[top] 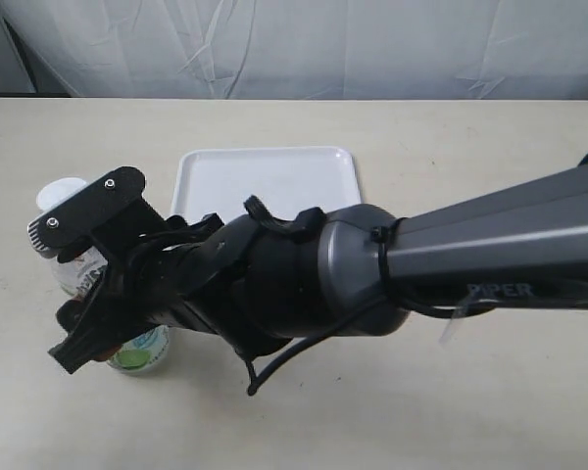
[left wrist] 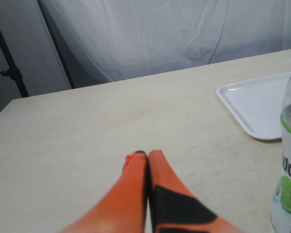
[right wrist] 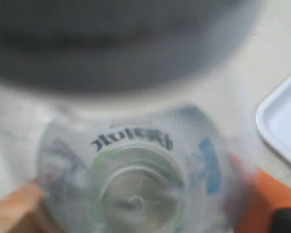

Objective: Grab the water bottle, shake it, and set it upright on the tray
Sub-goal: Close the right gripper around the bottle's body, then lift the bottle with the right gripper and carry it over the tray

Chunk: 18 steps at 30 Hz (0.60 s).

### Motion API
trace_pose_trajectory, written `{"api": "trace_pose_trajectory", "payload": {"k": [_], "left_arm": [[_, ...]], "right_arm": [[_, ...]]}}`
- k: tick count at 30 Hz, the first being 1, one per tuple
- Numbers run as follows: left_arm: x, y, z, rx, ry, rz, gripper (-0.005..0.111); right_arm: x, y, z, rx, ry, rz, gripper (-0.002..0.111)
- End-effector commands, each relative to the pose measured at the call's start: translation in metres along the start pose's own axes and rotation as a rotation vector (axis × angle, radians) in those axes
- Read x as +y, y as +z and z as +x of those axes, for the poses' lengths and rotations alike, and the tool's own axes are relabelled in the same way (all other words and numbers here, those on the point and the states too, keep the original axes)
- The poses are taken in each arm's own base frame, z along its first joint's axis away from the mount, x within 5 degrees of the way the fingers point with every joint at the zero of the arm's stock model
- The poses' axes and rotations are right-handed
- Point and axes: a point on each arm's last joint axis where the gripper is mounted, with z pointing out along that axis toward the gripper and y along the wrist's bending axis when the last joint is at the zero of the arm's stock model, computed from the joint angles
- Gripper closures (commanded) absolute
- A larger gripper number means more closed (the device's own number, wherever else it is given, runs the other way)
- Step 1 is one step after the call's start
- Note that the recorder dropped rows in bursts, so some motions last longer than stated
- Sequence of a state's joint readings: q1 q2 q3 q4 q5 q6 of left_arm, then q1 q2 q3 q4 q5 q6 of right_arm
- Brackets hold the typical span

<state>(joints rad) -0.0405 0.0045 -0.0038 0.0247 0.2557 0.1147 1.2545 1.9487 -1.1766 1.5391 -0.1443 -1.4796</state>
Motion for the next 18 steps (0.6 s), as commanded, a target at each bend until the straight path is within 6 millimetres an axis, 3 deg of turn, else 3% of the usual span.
{"api": "trace_pose_trajectory", "payload": {"k": [1, 6, 11, 15, 18], "left_arm": [[0.0, 0.0, 0.0, -0.01, -0.004, 0.0, 0.106], [0.0, 0.0, 0.0, -0.01, -0.006, 0.0, 0.106], [0.0, 0.0, 0.0, -0.01, -0.004, 0.0, 0.106], [0.0, 0.0, 0.0, -0.01, -0.004, 0.0, 0.106], [0.0, 0.0, 0.0, -0.01, -0.006, 0.0, 0.106]], "right_arm": [[0.004, 0.0, -0.002, -0.007, -0.053, -0.042, 0.081], [0.005, 0.0, -0.002, -0.006, -0.049, -0.044, 0.109], [-0.005, -0.021, -0.02, -0.07, 0.02, 0.041, 0.109], [-0.036, -0.054, -0.029, -0.09, 0.133, 0.344, 0.109], [-0.059, -0.079, -0.031, -0.066, 0.09, 0.607, 0.109]]}}
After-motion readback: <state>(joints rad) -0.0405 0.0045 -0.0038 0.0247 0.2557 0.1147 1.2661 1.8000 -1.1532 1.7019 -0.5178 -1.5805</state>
